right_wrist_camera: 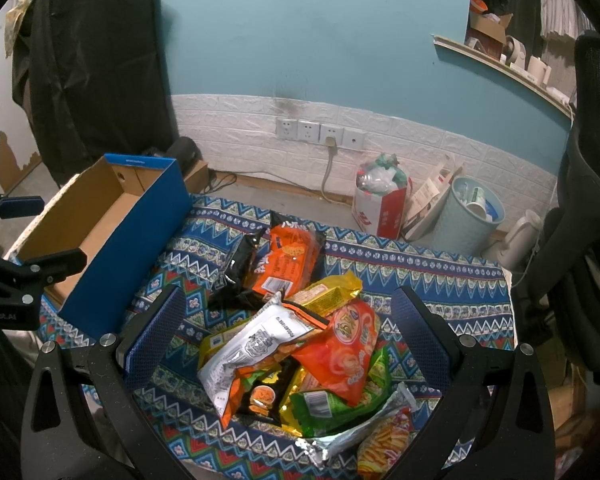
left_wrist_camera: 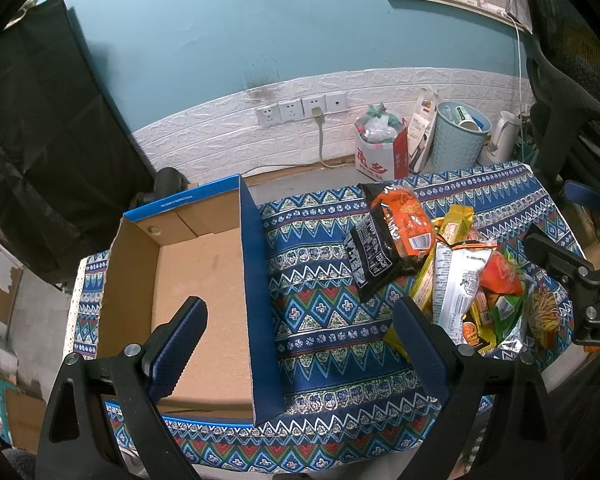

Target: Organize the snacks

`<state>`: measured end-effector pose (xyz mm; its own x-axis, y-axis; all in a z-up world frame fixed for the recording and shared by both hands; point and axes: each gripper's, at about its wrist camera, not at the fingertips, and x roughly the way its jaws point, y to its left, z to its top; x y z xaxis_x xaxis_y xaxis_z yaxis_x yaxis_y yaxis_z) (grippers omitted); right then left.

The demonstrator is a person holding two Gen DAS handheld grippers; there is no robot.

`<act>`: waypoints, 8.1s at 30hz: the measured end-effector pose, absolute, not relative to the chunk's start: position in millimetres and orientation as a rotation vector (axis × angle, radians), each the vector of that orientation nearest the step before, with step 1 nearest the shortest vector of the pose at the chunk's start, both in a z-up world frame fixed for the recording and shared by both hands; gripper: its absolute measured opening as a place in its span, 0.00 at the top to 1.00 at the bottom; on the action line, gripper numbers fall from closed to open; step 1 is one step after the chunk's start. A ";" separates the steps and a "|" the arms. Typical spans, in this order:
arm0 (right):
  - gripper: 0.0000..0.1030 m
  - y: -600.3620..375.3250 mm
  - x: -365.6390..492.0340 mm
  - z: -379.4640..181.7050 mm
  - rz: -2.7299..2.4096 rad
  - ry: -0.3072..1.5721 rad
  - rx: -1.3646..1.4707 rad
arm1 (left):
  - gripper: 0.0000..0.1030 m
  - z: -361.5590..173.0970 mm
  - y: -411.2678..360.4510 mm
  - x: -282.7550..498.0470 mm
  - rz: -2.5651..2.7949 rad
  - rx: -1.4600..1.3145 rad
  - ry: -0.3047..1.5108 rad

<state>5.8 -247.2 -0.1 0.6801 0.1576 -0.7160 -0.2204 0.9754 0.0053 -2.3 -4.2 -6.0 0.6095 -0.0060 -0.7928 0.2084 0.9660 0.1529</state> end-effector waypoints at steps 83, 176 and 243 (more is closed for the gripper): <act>0.27 -388.4 -3.2 -176.3 -0.082 1.431 0.232 | 0.51 -155.5 -143.5 36.3 -0.426 0.342 1.223; 0.63 37.9 117.5 -47.2 0.635 1.067 -0.089 | 0.69 -67.2 202.8 42.0 0.135 -0.017 1.020; 0.20 -211.3 88.8 -52.8 0.270 1.081 0.056 | 0.32 -53.6 39.0 54.4 -0.130 0.086 1.086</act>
<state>88.8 -211.3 -52.8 0.4412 0.2451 -0.8633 -0.1903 0.9657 0.1769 54.4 39.0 -53.6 0.4593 -0.0628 -0.8860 0.1476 0.9890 0.0064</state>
